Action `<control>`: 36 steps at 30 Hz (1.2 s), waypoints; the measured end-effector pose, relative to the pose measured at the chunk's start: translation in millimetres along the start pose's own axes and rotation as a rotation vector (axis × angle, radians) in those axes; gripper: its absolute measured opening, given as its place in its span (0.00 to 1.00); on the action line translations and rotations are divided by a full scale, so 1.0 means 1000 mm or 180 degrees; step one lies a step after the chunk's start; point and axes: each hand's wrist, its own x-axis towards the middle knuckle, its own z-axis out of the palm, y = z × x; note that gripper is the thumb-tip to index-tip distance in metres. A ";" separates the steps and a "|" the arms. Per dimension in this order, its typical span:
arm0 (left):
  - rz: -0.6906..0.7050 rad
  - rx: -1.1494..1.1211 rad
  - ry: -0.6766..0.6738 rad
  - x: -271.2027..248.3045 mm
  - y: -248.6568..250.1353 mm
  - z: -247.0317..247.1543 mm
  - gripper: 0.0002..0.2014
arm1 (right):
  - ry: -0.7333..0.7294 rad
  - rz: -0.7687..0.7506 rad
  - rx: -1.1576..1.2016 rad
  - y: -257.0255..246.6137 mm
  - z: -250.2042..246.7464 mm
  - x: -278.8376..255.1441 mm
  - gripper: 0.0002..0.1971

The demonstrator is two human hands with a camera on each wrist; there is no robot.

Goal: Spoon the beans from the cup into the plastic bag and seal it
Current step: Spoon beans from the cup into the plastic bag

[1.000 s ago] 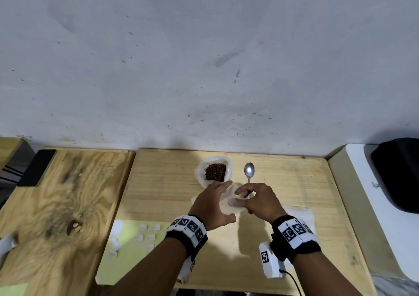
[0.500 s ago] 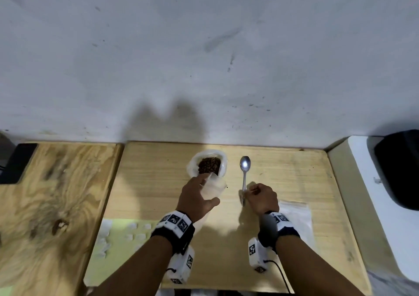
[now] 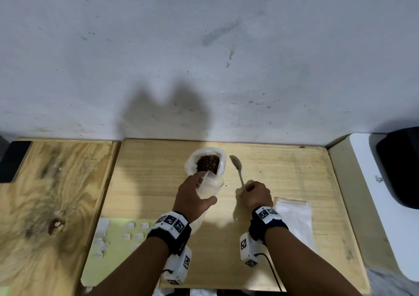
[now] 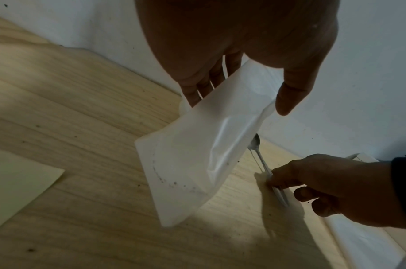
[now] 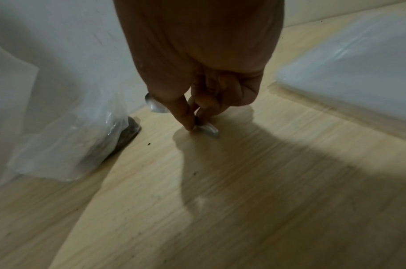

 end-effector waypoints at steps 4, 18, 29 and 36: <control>0.0007 0.0036 -0.0003 -0.004 -0.003 -0.001 0.39 | 0.0025 -0.0091 0.0092 0.002 -0.003 -0.005 0.02; -0.0161 -0.0117 0.0067 -0.026 -0.008 -0.007 0.38 | 0.1043 -0.0939 0.1873 0.006 -0.034 -0.030 0.03; -0.0687 -0.0492 0.0156 -0.016 -0.016 -0.024 0.40 | 0.0745 -0.1478 0.2418 -0.030 -0.028 -0.043 0.16; -0.0899 -0.0584 0.0068 0.009 -0.021 -0.027 0.38 | 0.0711 -0.1683 0.1418 -0.048 -0.006 -0.026 0.14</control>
